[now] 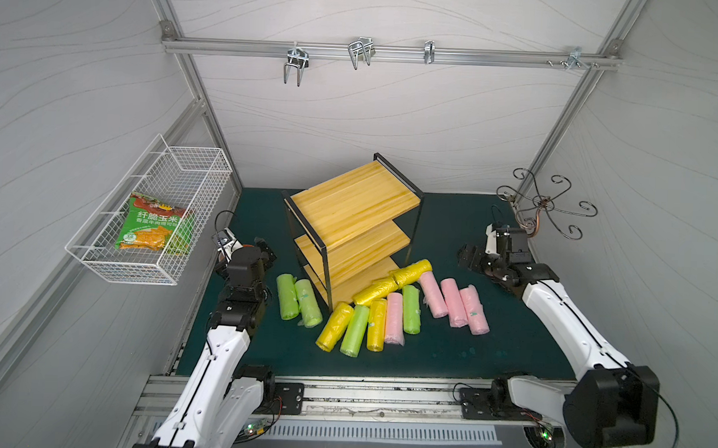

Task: Sort the rolls of trash bags by color and place them on the shelf
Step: Pick up the roll of trash bags from the center of the board.

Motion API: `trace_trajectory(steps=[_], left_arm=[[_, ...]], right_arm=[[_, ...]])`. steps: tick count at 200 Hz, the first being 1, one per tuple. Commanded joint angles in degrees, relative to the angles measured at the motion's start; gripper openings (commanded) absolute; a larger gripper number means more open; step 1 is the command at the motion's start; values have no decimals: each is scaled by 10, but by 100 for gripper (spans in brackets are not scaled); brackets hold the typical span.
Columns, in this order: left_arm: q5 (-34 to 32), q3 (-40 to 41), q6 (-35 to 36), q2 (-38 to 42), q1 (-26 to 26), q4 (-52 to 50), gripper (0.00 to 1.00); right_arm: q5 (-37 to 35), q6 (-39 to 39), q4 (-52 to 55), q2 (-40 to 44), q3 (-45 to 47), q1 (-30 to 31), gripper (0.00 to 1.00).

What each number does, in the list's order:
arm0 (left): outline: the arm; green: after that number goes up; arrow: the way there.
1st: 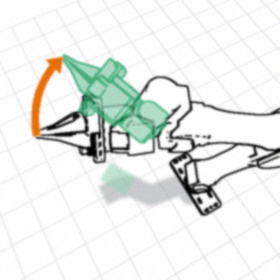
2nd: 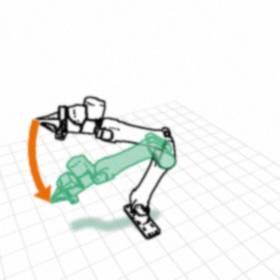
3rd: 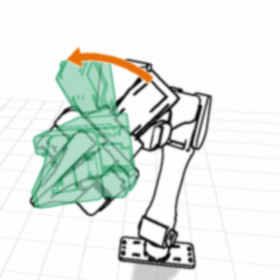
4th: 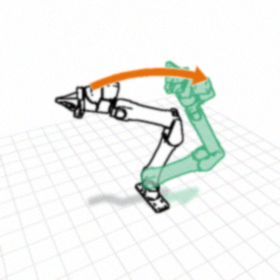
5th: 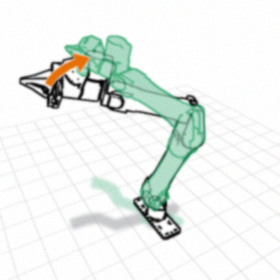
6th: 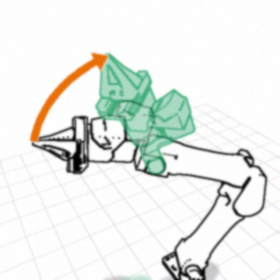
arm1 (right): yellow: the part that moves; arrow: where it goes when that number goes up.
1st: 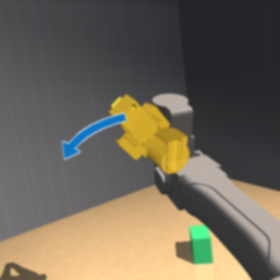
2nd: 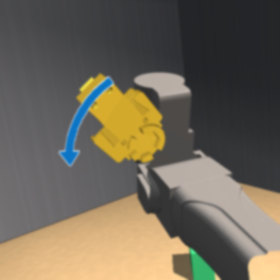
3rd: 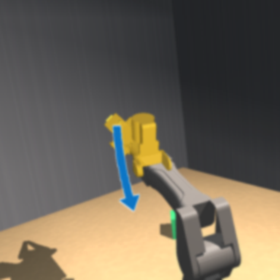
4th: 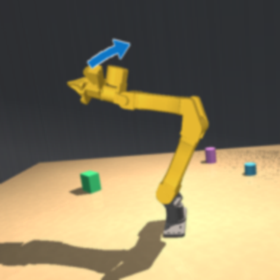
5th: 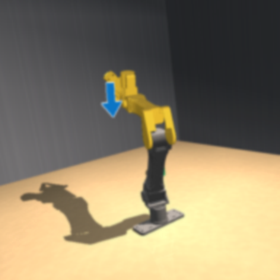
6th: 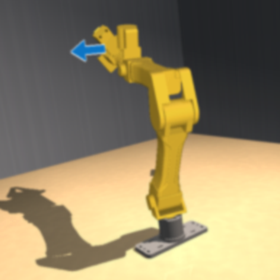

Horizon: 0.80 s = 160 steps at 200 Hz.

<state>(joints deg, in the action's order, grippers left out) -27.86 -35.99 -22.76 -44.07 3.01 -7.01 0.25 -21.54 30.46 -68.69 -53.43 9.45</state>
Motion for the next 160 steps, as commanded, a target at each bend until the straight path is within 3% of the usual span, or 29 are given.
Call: trace_trajectory(steps=[1, 18, 46, 65, 95, 160], left_arm=[[43, -28, -9, 29, 42, -54, 89], [63, -39, -17, 52, 71, -74, 89], [123, -41, -35, 108, 79, -102, 89], [160, -31, -45, 157, 80, -107, 90], [197, -33, -48, 209, 80, -141, 91], [219, -39, -40, 240, 81, -167, 95]], right_arm=[[15, -21, 181, 28, -22, -6, 93], [2, -16, 240, 33, -34, -17, 96], [39, 3, 280, 22, -28, -84, 95], [12, 22, 297, 13, -31, -85, 95], [36, 30, 310, -9, -19, -76, 92], [19, 35, 281, -116, -25, -63, 91]])
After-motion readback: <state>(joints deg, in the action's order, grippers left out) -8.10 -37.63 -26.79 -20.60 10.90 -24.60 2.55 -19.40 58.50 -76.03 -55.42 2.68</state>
